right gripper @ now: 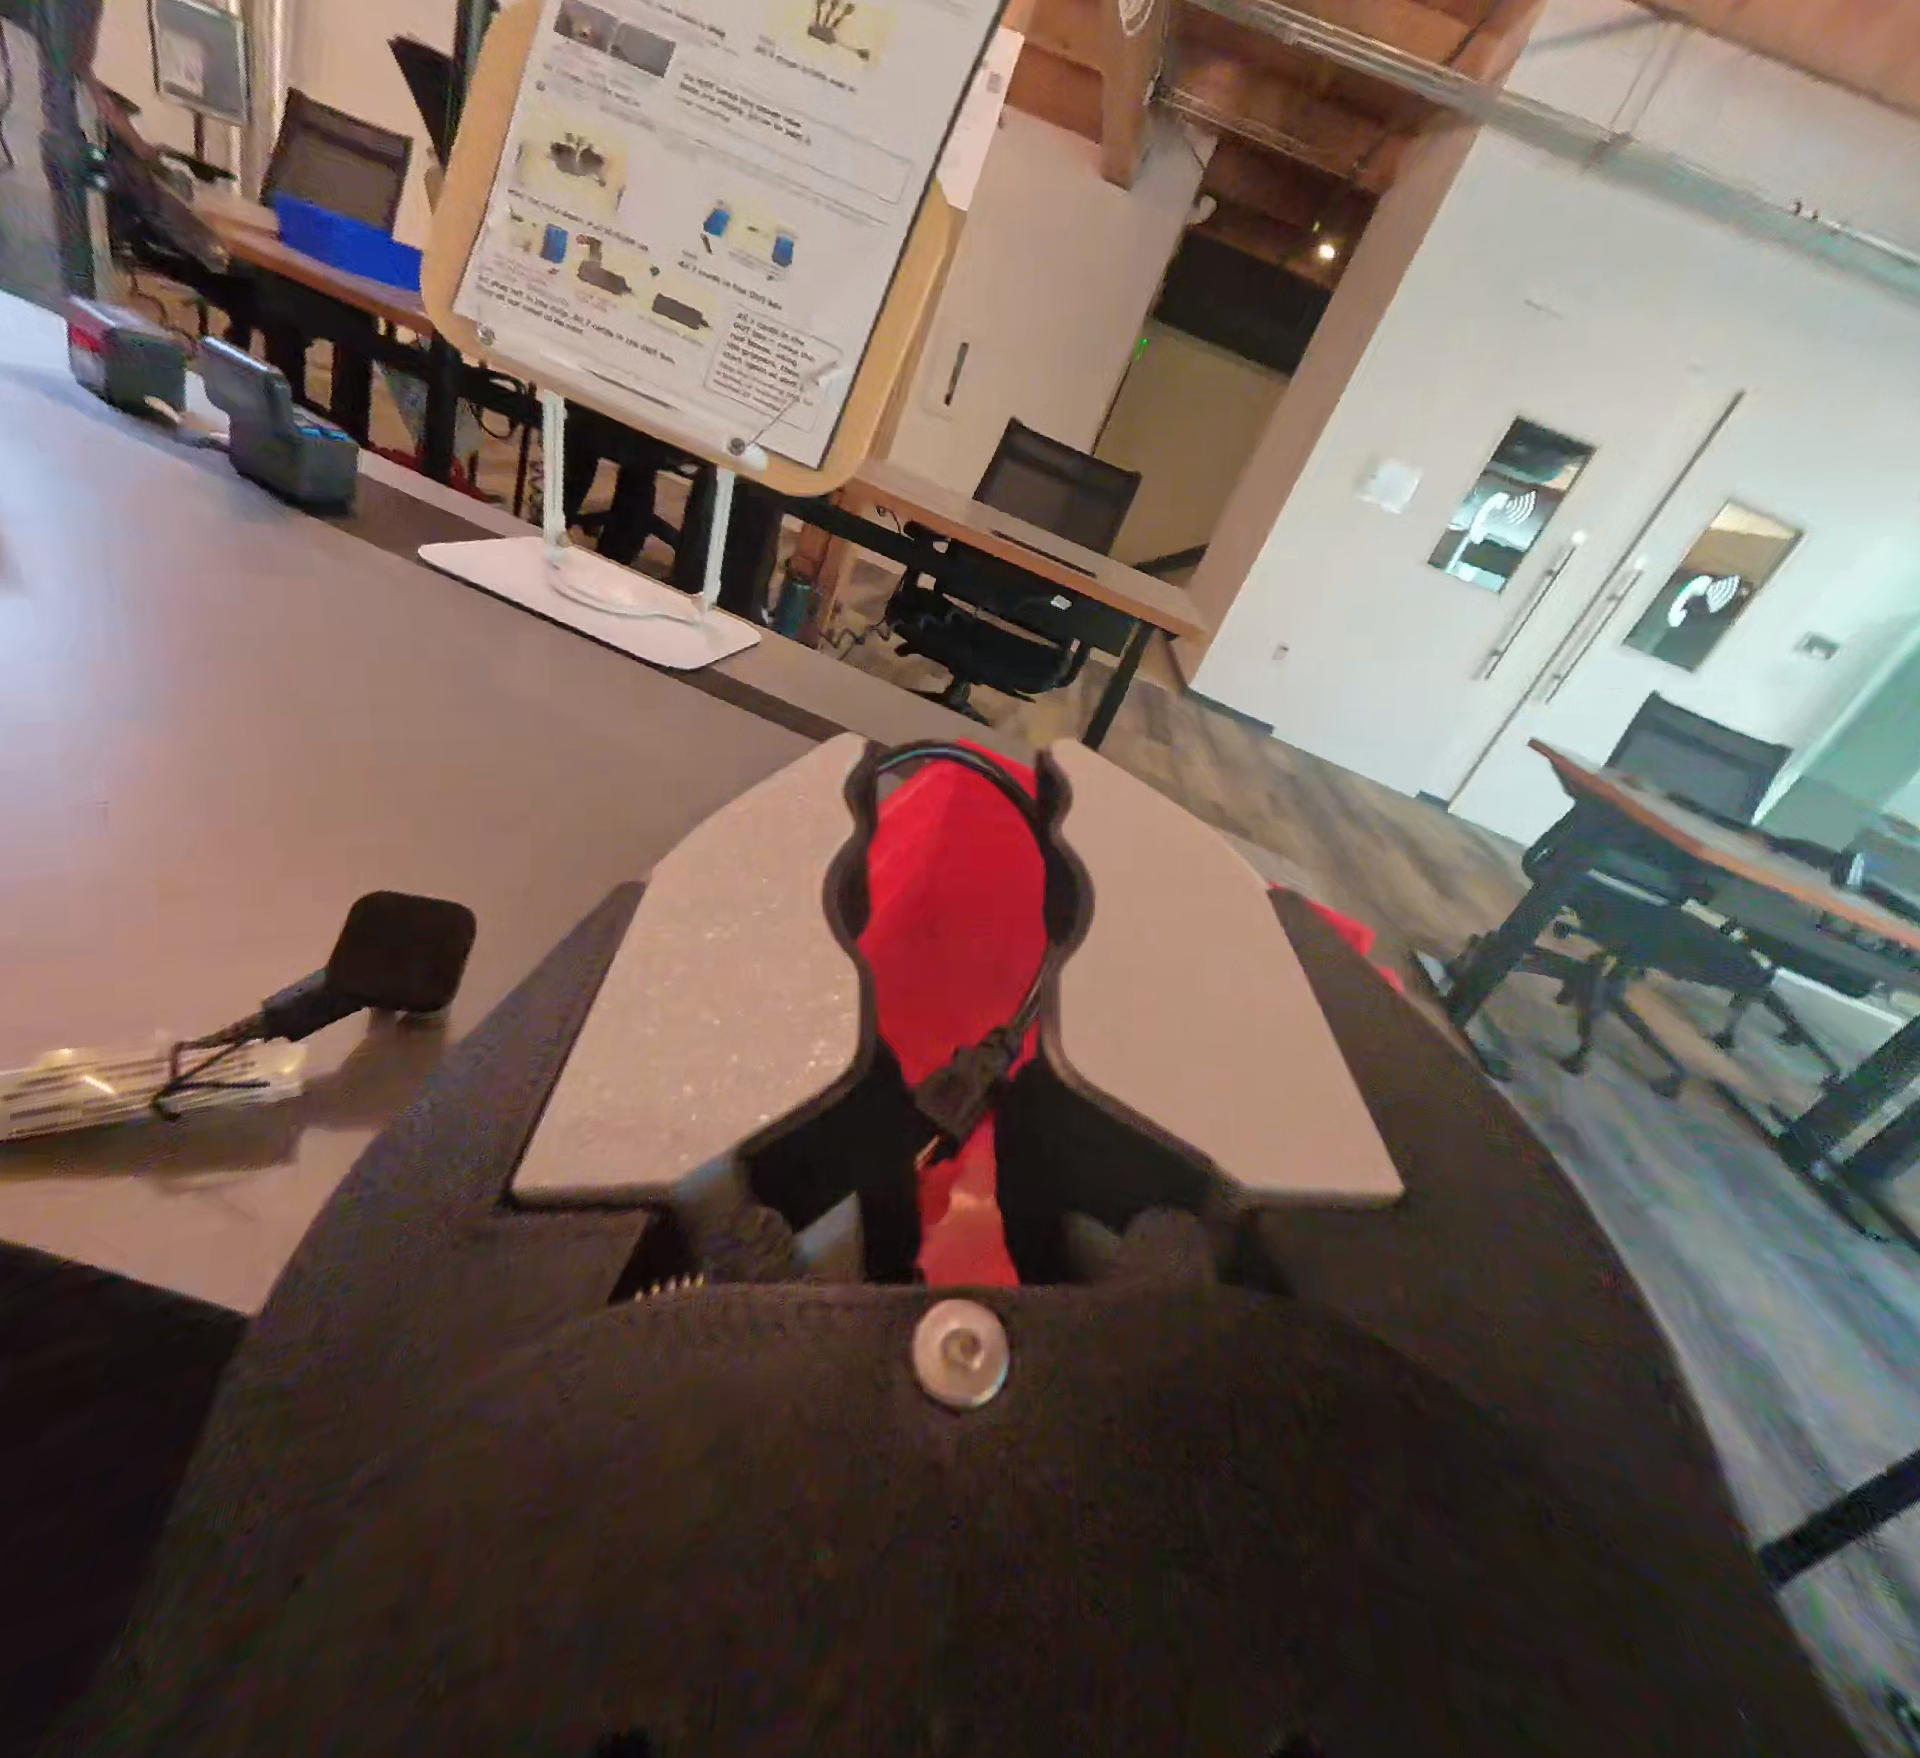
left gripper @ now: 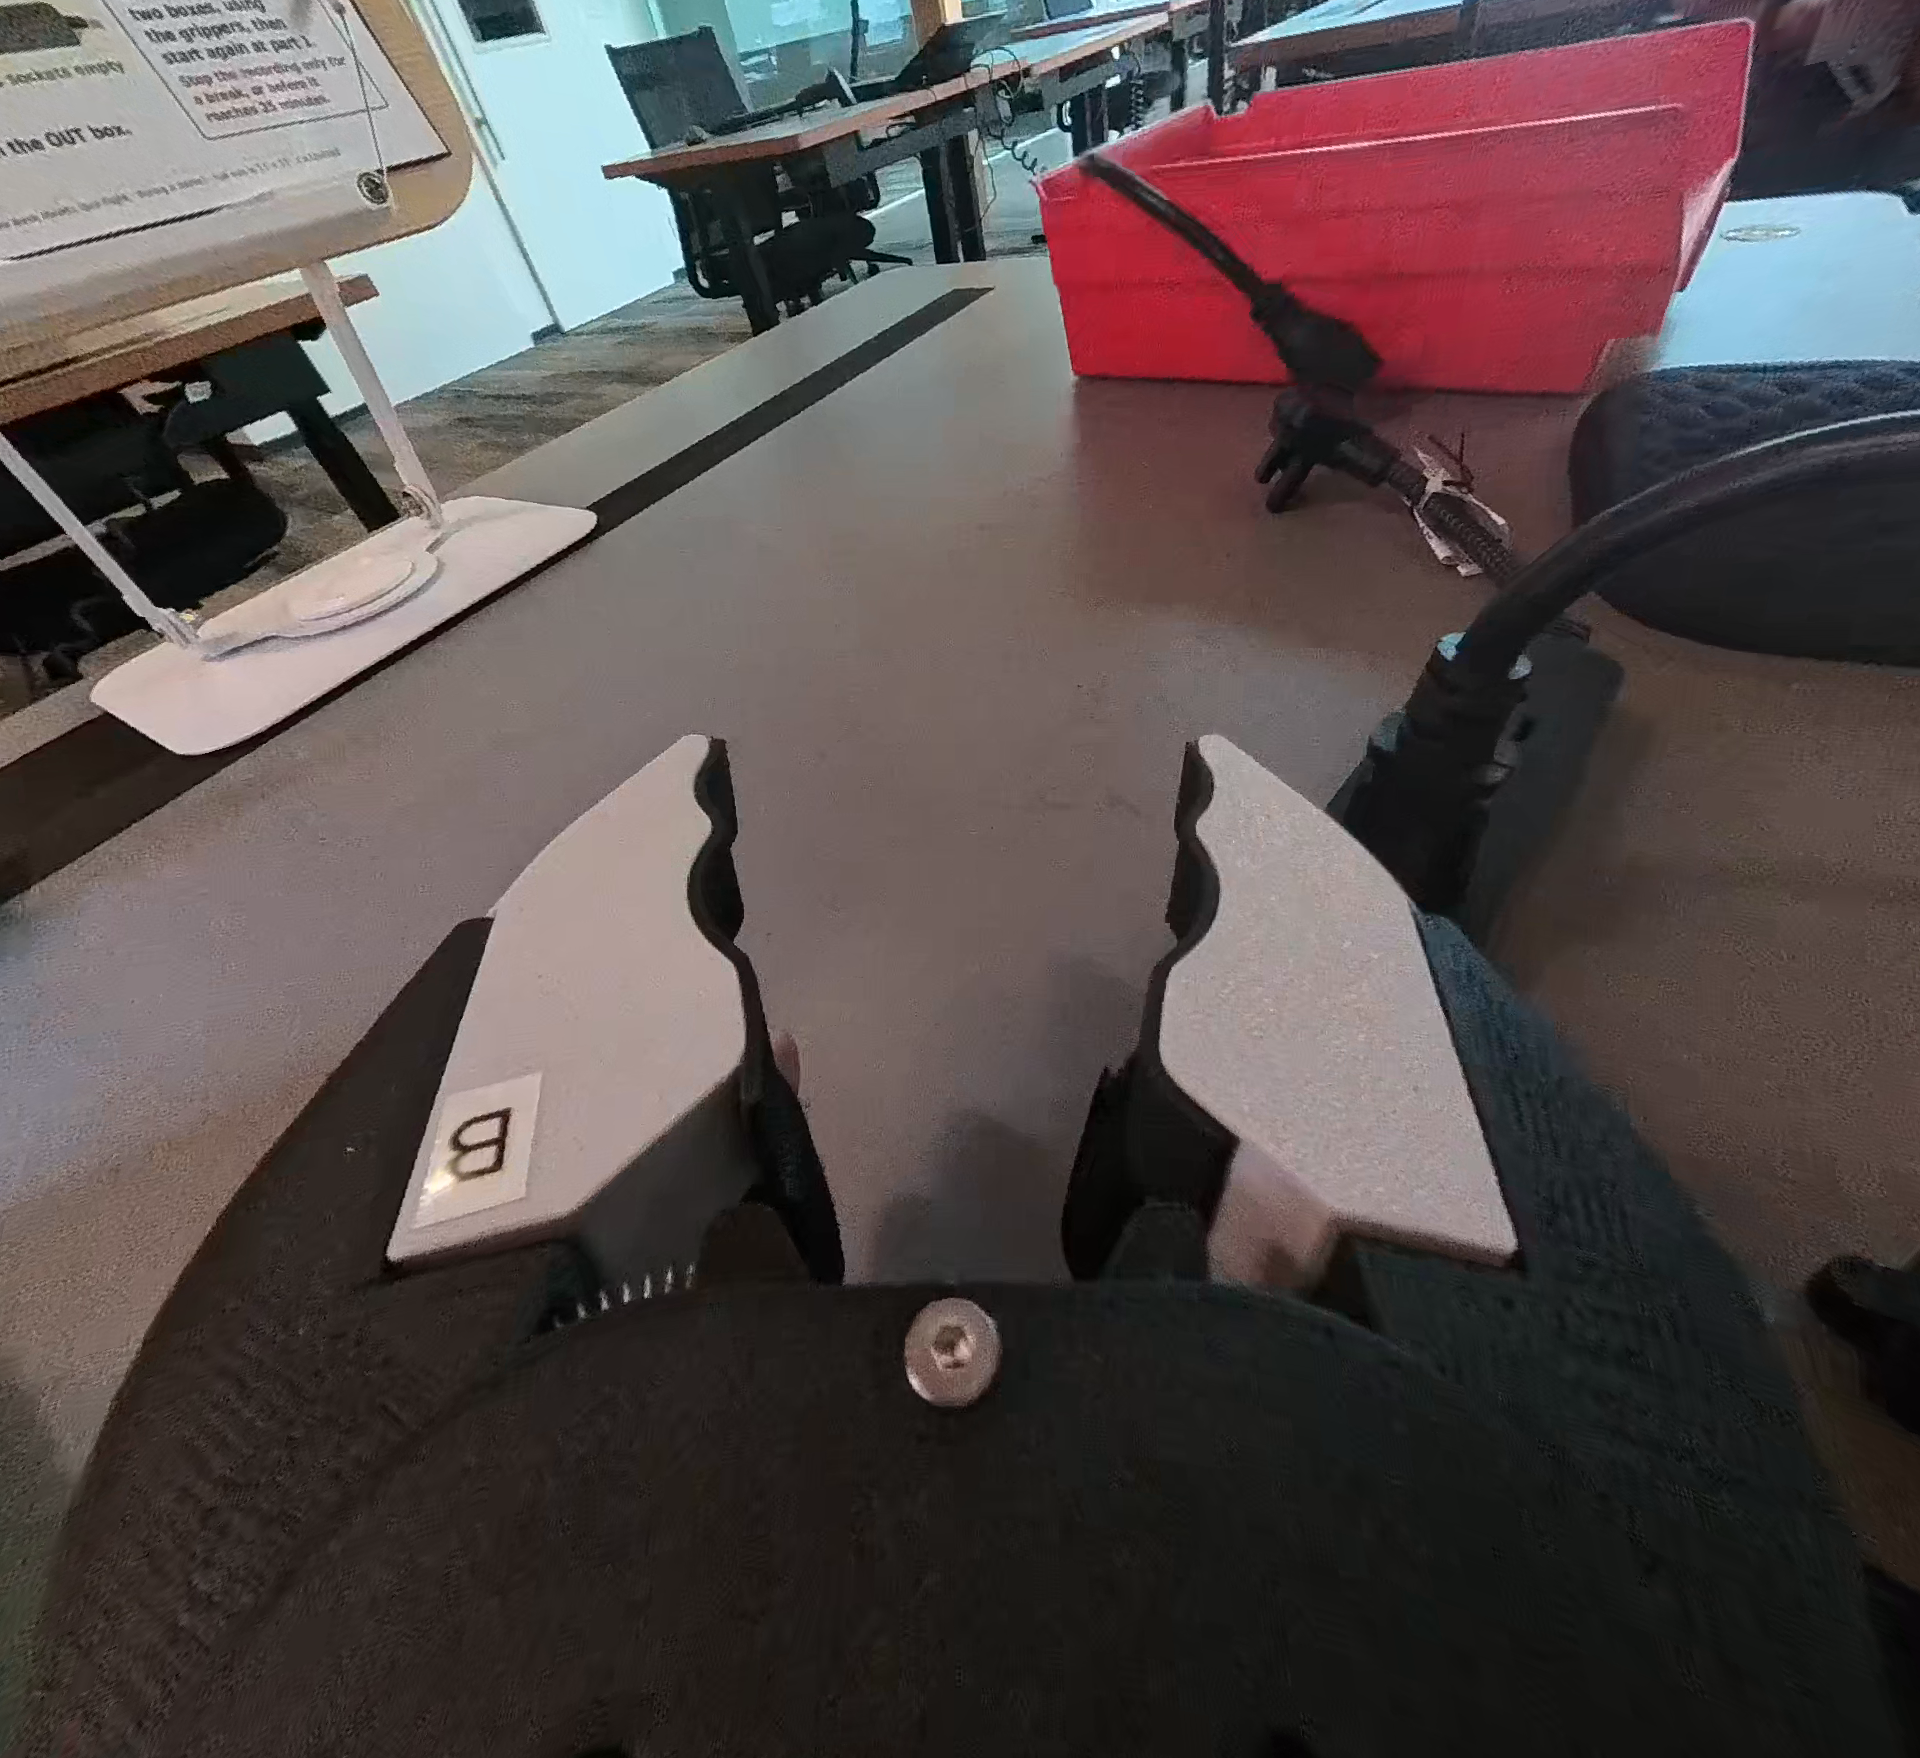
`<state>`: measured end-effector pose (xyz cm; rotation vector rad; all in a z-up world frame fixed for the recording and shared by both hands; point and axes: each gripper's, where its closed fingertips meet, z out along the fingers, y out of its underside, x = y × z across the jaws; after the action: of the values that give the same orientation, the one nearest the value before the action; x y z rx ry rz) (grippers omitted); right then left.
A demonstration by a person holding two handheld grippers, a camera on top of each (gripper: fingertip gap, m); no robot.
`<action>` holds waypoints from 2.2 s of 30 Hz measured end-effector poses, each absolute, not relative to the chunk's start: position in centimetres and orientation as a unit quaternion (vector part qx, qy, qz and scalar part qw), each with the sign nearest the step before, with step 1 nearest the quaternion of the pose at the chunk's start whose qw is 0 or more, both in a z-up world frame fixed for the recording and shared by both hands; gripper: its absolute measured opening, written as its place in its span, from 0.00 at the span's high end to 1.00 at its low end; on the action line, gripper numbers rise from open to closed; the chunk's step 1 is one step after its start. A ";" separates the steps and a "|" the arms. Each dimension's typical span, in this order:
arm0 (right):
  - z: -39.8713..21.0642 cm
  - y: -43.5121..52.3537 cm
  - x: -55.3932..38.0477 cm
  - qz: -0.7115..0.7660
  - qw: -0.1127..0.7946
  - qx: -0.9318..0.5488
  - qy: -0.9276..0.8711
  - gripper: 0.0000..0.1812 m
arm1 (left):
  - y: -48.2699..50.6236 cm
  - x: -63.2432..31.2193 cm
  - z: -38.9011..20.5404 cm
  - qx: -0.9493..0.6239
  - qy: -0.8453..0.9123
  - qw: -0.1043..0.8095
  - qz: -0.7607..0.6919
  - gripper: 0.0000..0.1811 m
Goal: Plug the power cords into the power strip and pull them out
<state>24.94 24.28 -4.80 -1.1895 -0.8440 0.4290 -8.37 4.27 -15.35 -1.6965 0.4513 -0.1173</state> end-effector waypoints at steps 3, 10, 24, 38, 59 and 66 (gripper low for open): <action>-5.8 24.3 25.7 0.199 0.689 -0.586 -0.377 0.68 | 4.3 -8.2 -15.4 -0.743 0.203 0.635 -0.049 0.55; -6.3 18.5 20.0 0.187 0.662 -0.581 -0.434 0.66 | 4.2 -8.5 -15.3 -0.742 0.197 0.639 -0.049 0.55; -16.4 25.5 11.6 0.063 0.414 -0.788 -0.451 0.64 | 3.8 -8.6 -13.9 -0.725 0.189 0.660 -0.054 0.55; -17.8 27.3 12.7 -0.060 0.468 -0.758 -0.450 0.70 | 3.8 -8.5 -14.1 -0.727 0.190 0.657 -0.055 0.55; -20.4 27.4 12.8 0.013 0.428 -0.799 -0.423 0.85 | 3.6 -8.2 -14.4 -0.732 0.198 0.649 -0.066 0.55; -15.3 26.2 12.3 0.000 0.521 -0.738 -0.428 0.86 | 3.7 -8.3 -14.5 -0.733 0.194 0.648 -0.065 0.55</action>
<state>12.28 26.21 -15.27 -1.7688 -1.0261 -0.0002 -8.35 3.66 -14.45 -1.6673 0.4414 -0.1471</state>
